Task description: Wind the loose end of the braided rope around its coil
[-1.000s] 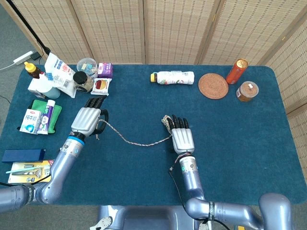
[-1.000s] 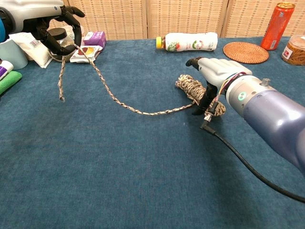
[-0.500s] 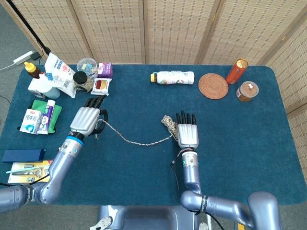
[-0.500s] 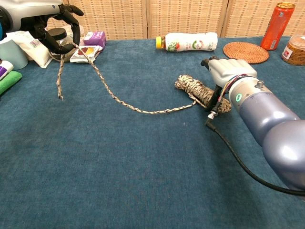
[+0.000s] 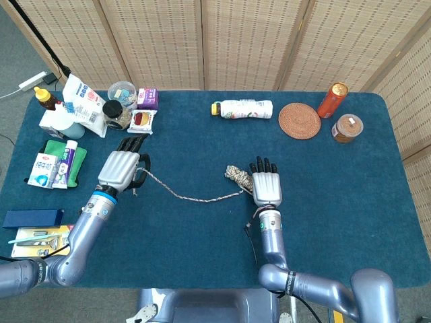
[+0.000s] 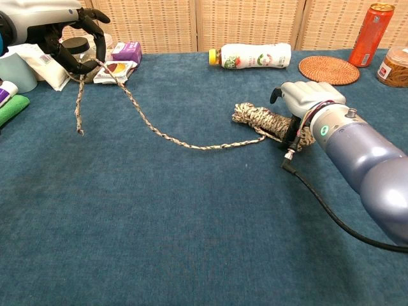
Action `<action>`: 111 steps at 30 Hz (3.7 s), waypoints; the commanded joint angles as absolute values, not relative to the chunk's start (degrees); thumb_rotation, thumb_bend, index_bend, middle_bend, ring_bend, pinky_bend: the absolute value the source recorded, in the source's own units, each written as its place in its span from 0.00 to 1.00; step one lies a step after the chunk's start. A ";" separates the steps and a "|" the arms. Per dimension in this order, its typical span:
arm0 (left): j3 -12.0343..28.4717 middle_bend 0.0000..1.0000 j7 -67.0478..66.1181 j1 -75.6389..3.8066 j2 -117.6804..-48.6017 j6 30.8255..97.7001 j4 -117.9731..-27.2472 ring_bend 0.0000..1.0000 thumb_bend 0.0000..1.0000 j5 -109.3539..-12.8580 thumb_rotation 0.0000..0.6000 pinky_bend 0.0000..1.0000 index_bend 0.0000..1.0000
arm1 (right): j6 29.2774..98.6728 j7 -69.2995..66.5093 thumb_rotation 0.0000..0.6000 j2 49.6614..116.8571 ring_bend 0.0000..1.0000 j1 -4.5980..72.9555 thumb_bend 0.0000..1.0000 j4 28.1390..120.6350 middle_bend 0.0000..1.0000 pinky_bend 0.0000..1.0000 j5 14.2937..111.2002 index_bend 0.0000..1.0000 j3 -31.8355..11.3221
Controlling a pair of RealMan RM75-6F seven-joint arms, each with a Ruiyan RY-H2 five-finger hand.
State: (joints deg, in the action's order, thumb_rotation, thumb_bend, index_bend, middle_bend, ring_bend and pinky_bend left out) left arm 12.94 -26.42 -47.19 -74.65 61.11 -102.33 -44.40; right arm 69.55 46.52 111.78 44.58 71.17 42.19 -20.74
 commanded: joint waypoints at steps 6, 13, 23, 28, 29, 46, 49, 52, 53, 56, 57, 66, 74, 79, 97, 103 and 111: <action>12.91 0.00 -25.47 -46.76 -73.75 61.15 -102.38 0.00 0.50 -44.58 1.00 0.00 0.64 | 68.72 43.55 1.00 112.25 0.31 44.19 0.21 68.78 0.30 0.48 44.46 0.44 -19.84; 12.73 0.00 -24.79 -46.53 -73.45 60.96 -102.16 0.00 0.50 -44.86 1.00 0.00 0.64 | 67.40 41.68 1.00 112.11 0.39 43.85 0.33 66.17 0.38 0.67 46.95 0.50 -18.34; 13.18 0.00 -24.26 -46.79 -73.50 60.99 -103.41 0.00 0.50 -45.33 1.00 0.00 0.64 | 64.77 33.39 1.00 108.54 0.49 43.22 0.44 67.28 0.47 0.84 57.04 0.59 -14.50; 15.89 0.00 -24.03 -48.10 -72.52 61.47 -106.00 0.00 0.50 -44.61 1.00 0.00 0.64 | 64.54 33.70 1.00 106.77 0.50 43.95 0.45 69.25 0.49 0.86 61.29 0.61 -13.11; 16.46 0.00 -24.29 -48.48 -72.27 61.69 -106.76 0.00 0.50 -44.38 1.00 0.00 0.64 | 64.33 34.11 1.00 106.63 0.51 44.14 0.46 69.57 0.50 0.87 61.51 0.62 -13.06; 27.30 0.00 -28.70 -59.67 -72.62 65.05 -110.03 0.00 0.50 -28.63 1.00 0.00 0.64 | 63.81 33.40 1.00 105.02 0.53 44.76 0.47 77.50 0.53 0.88 69.05 0.65 -9.96; 27.48 0.00 -29.73 -61.35 -73.85 65.71 -108.15 0.00 0.50 -26.95 1.00 0.00 0.64 | 64.32 31.83 1.00 104.02 0.53 44.46 0.47 79.34 0.54 0.88 71.74 0.66 -8.97; 27.17 0.00 -30.98 -63.31 -75.84 65.91 -104.95 0.00 0.49 -25.75 1.00 0.00 0.64 | 65.15 29.38 1.00 103.21 0.54 44.13 0.47 80.51 0.54 0.88 75.85 0.66 -7.23; 27.31 0.00 -31.07 -63.95 -76.66 65.71 -103.67 0.00 0.49 -25.13 1.00 0.00 0.64 | 65.51 28.41 1.00 103.04 0.54 44.03 0.47 81.19 0.55 0.89 77.13 0.67 -6.72; 27.65 0.00 -31.85 -66.26 -79.53 65.69 -99.25 0.00 0.49 -23.49 1.00 0.00 0.64 | 66.47 25.43 1.00 102.19 0.55 43.64 0.47 82.21 0.55 0.89 80.71 0.68 -5.41; 27.86 0.00 -31.87 -66.89 -80.42 65.73 -97.98 0.00 0.49 -23.07 1.00 0.00 0.64 | 66.59 24.30 1.00 101.70 0.55 43.61 0.47 82.66 0.56 0.89 81.84 0.68 -5.01; 28.67 0.00 -33.01 -71.15 -86.85 66.22 -89.22 0.00 0.49 -20.94 1.00 0.00 0.64 | 68.00 16.02 1.00 98.34 0.55 42.71 0.47 85.91 0.56 0.89 88.19 0.68 -3.28; 26.50 0.00 -32.53 -70.97 -90.89 64.84 -83.78 0.00 0.49 -21.48 1.00 0.00 0.64 | 68.93 7.54 1.00 95.10 0.55 42.06 0.48 92.63 0.57 0.90 88.64 0.69 -5.83; 25.34 0.00 -31.64 -70.09 -92.61 63.70 -81.71 0.00 0.49 -22.06 1.00 0.00 0.64 | 69.03 7.20 1.00 94.15 0.55 41.80 0.48 95.50 0.57 0.90 86.89 0.69 -8.08; 17.80 0.00 -25.30 -62.08 -95.15 60.67 -78.18 0.00 0.49 -32.26 1.00 0.00 0.64 | 67.73 10.68 1.00 94.23 0.56 42.41 0.49 98.55 0.57 0.90 72.07 0.69 -18.99; 14.31 0.00 -22.75 -58.28 -93.53 60.97 -79.94 0.00 0.49 -39.70 1.00 0.00 0.64 | 67.94 15.51 1.00 95.19 0.56 43.78 0.50 98.44 0.57 0.90 63.03 0.69 -23.45; 11.48 0.00 -22.28 -55.07 -90.23 61.86 -84.41 0.00 0.49 -47.02 1.00 0.00 0.64 | 69.24 23.07 1.00 98.19 0.56 46.94 0.51 93.66 0.58 0.90 51.52 0.69 -27.67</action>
